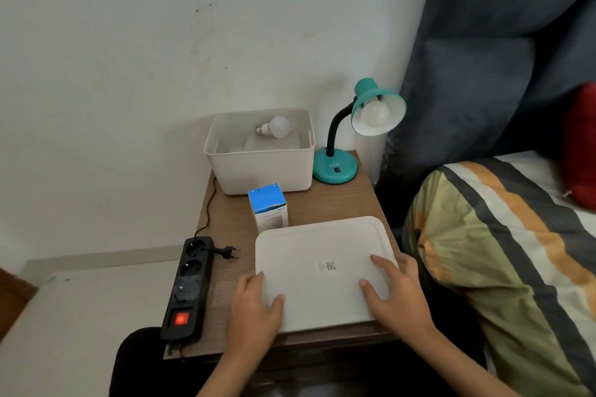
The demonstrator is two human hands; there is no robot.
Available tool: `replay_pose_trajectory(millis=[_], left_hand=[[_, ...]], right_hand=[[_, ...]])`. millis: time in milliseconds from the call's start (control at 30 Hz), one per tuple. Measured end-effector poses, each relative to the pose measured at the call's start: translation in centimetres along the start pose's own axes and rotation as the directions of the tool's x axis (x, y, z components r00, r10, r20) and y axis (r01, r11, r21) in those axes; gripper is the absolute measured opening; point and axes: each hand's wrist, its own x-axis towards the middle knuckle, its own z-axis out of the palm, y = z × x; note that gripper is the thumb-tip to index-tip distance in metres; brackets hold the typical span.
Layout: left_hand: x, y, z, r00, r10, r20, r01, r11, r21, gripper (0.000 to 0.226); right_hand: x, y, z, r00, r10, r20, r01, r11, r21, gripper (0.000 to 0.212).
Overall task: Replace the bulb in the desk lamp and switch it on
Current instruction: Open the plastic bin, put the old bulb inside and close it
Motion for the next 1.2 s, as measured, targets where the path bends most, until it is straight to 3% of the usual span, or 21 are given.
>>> replay_pose_trajectory(millis=[267,467,767,1067,1200], left_hand=[[3.8,2.5,-5.3,0.974,0.103,-0.202,-0.136,0.978,-0.160,0.051],[11.9,4.3,-10.2,0.946,0.141,-0.292,-0.184,0.975,-0.128,0.044],[22.8,6.7,-13.8,0.935,0.219,-0.278,-0.222,0.975,0.019,0.030],[29.3,5.7,-12.3,0.984,0.102,-0.149,-0.101,0.995,0.016,0.032],[30.3,5.0,-11.6,0.983,0.116,-0.139,-0.110,0.993,0.051,0.017]], right_hand=[[4.1,-4.6,-1.8,0.962,-0.232,-0.141,0.230,0.973,-0.029,0.053],[11.5,-10.7,-1.2,0.941,-0.297,-0.160,0.292,0.955,-0.054,0.049],[22.2,-18.7,1.4,0.957,-0.273,-0.093,0.273,0.962,-0.009,0.052],[27.2,-19.2,4.3,0.982,-0.189,0.007,0.189,0.980,-0.064,0.054],[27.8,-18.8,5.3,0.984,-0.177,0.016,0.178,0.980,-0.090,0.054]])
